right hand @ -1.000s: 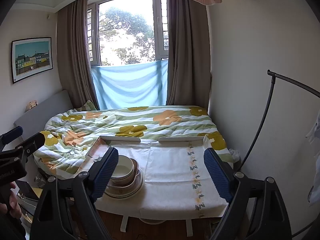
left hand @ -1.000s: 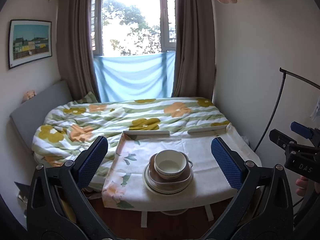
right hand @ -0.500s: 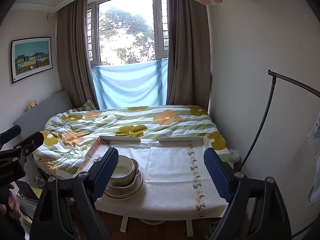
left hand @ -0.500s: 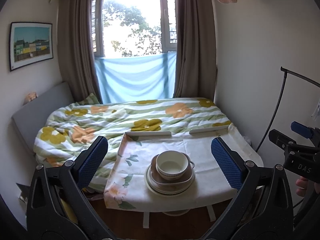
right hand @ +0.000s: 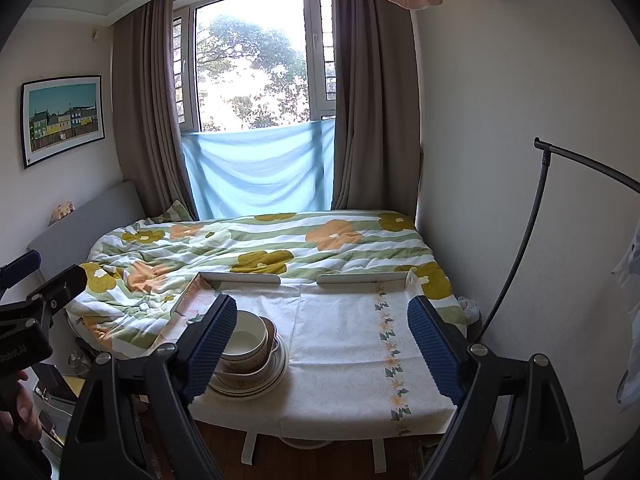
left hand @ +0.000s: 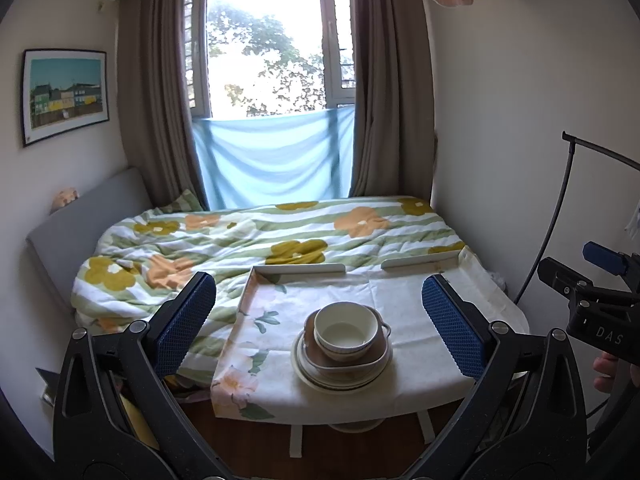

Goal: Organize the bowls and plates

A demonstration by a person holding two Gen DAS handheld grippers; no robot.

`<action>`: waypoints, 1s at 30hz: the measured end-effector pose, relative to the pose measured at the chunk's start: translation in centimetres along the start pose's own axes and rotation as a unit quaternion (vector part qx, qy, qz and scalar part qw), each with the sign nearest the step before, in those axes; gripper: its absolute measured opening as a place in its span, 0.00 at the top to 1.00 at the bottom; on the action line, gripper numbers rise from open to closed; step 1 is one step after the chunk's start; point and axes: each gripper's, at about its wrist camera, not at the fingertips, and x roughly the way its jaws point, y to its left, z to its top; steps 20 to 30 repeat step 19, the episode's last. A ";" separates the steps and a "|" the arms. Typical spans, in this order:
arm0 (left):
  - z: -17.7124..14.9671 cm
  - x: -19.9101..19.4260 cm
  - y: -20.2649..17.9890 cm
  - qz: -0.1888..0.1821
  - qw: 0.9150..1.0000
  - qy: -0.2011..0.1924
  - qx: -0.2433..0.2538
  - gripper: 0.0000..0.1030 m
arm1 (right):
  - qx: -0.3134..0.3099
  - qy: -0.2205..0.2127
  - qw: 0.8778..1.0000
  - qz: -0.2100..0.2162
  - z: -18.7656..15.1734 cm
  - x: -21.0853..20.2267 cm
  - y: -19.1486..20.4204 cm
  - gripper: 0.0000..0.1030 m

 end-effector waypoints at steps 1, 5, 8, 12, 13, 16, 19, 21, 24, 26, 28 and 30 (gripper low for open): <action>0.0 -0.1 0.0 0.001 1.000 -0.001 0.000 0.00 | 0.000 0.000 1.000 0.000 0.0 0.0 0.0 0.18; 0.0 -0.3 0.0 0.006 1.000 -0.004 -0.001 0.00 | 0.000 0.000 1.000 0.000 0.0 0.0 0.0 0.18; 0.0 -0.3 -0.2 0.011 1.000 -0.005 -0.002 0.00 | 0.000 0.000 1.000 0.000 0.0 0.0 0.0 0.18; -0.1 -0.5 -0.2 0.026 1.000 -0.010 -0.001 0.00 | 0.000 0.000 1.000 0.001 0.0 0.0 0.0 0.18; -0.2 -0.5 -0.3 0.030 0.999 -0.010 0.000 0.00 | 0.000 0.001 1.000 0.000 -0.1 0.0 0.0 0.18; -0.3 -0.4 -0.3 0.035 0.999 -0.011 0.003 0.00 | 0.001 0.005 1.000 0.004 0.0 0.2 0.1 0.18; -0.5 -0.3 -0.3 0.035 0.999 -0.010 0.000 0.00 | 0.000 0.010 1.000 0.007 -0.1 0.6 0.3 0.18; -0.5 -0.3 -0.3 0.035 0.999 -0.010 0.000 0.00 | 0.000 0.010 1.000 0.007 -0.1 0.6 0.3 0.18; -0.5 -0.3 -0.3 0.035 0.999 -0.010 0.000 0.00 | 0.000 0.010 1.000 0.007 -0.1 0.6 0.3 0.18; -0.5 -0.3 -0.3 0.035 0.999 -0.010 0.000 0.00 | 0.000 0.010 1.000 0.007 -0.1 0.6 0.3 0.18; -0.5 -0.3 -0.3 0.035 0.999 -0.010 0.000 0.00 | 0.000 0.010 1.000 0.007 -0.1 0.6 0.3 0.18; -0.5 -0.3 -0.3 0.035 0.999 -0.010 0.000 0.00 | 0.000 0.010 1.000 0.007 -0.1 0.6 0.3 0.18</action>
